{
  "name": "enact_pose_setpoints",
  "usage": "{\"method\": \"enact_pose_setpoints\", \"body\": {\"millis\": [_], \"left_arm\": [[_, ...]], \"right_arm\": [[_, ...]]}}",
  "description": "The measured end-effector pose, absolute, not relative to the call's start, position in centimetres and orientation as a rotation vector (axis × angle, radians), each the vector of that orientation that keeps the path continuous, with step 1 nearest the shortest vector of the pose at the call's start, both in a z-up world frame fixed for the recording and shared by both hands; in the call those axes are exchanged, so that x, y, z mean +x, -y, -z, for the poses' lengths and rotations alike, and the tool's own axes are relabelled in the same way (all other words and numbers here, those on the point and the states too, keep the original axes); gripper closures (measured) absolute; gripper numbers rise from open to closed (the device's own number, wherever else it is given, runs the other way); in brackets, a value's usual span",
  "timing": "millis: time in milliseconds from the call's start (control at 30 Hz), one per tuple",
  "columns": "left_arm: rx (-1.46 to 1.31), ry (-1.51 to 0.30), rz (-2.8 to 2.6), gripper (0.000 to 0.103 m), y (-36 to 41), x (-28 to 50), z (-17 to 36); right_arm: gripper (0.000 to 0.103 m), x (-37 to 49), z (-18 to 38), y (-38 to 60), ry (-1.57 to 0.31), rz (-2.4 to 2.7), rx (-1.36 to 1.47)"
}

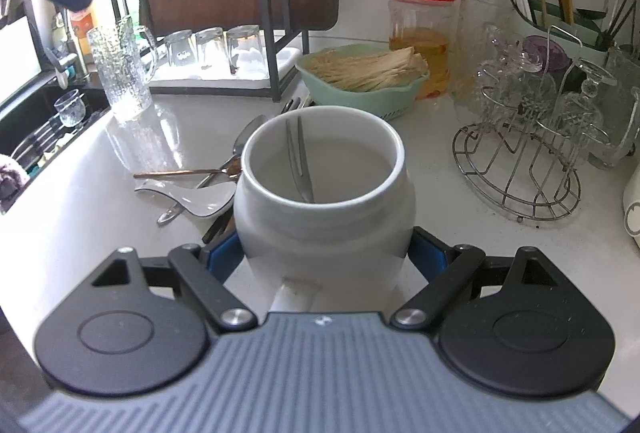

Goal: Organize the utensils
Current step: 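Grasp the white ceramic soup spoon by its handle with the left tool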

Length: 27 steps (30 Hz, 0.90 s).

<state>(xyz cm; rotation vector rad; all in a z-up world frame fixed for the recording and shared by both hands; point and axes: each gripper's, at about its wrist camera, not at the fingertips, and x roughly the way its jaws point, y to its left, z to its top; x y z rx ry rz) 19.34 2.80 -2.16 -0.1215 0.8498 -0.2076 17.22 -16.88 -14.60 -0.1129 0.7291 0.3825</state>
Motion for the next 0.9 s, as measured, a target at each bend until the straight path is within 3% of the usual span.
{"method": "enact_pose_setpoints", "body": {"millis": [467,633,800,867,900], "left_arm": [[-0.022,-0.923,0.223,0.075,-5.5,16.9,7.0],[0.050,-0.935,0.278,0.070,-5.6,16.8,8.0],[0.142,-0.948,0.351,0.064,-5.6,18.4,9.9],[0.182,-0.941,0.404,0.056,-5.5,19.2,11.0],[0.193,-0.938,0.435,0.046,-5.6,19.5,11.6]], "right_arm": [[0.013,17.7,14.4,17.1,-0.768,-0.435,-0.141],[0.013,17.9,14.4,16.7,-0.773,-0.414,-0.134],[0.013,17.8,14.5,16.3,-0.776,-0.381,-0.123],[0.013,17.9,14.4,16.2,-0.787,-0.363,-0.114],[0.013,18.0,14.3,16.0,-0.794,-0.351,-0.111]]}}
